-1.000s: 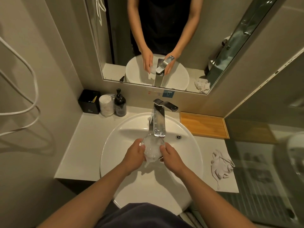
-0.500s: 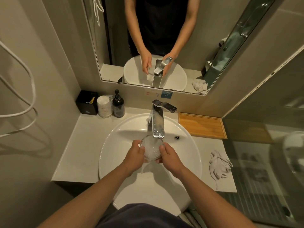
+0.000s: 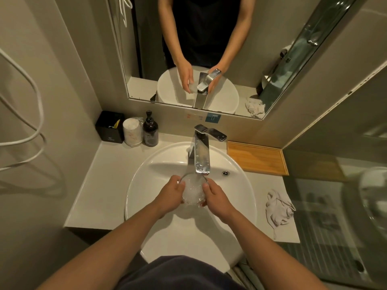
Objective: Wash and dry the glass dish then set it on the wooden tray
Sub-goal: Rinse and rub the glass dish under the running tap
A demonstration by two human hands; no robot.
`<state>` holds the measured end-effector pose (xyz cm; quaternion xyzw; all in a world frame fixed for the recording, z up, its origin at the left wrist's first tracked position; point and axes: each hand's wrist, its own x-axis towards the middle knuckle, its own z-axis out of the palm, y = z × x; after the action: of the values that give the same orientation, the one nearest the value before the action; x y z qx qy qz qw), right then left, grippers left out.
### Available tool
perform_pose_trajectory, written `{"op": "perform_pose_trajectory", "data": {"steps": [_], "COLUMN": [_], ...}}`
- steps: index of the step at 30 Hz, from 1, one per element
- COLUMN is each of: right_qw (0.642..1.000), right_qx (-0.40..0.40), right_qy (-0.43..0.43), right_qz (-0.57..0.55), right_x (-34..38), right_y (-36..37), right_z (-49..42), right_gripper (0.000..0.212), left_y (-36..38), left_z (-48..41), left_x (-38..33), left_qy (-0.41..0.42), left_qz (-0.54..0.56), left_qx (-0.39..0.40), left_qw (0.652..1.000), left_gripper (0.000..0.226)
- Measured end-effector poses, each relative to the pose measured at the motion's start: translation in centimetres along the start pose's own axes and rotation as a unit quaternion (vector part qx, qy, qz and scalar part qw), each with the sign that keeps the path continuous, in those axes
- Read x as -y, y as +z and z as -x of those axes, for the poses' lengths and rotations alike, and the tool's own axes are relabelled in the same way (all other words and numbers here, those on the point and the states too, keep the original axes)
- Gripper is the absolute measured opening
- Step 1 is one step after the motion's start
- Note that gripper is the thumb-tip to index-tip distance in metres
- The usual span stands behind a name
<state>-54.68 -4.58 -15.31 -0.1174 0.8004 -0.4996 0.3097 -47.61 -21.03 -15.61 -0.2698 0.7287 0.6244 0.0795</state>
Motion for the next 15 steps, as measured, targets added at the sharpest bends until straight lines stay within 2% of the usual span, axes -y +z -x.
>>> {"op": "perform_pose_trajectory", "data": {"steps": [4,7,10,15], "right_qw": [1.0,0.999,0.999,1.0], "right_qx": [-0.009,-0.023,-0.014,-0.007], "right_qy": [0.006,0.013,0.017,-0.002], "right_qz": [-0.02,-0.033,-0.036,-0.028], "right_x": [0.1,-0.5,-0.6,0.1], "right_y": [0.1,0.6,0.7,0.2], "right_z": [0.0,0.3,0.1,0.1], "right_gripper": [0.031,0.029,0.034,0.034], "left_y": [-0.3,0.5,0.6,-0.2], "left_z": [-0.1,0.1,0.2,-0.2], "left_x": [-0.4,0.7,0.7,0.1], "left_qy": [0.028,-0.005,-0.02,0.045], "left_qz": [-0.044,-0.004,0.033,-0.07], "left_qx": [-0.002,-0.023,0.001,0.011], "left_qw": [0.999,1.0,0.999,0.996], "left_gripper": [0.028,0.025,0.023,0.032]}}
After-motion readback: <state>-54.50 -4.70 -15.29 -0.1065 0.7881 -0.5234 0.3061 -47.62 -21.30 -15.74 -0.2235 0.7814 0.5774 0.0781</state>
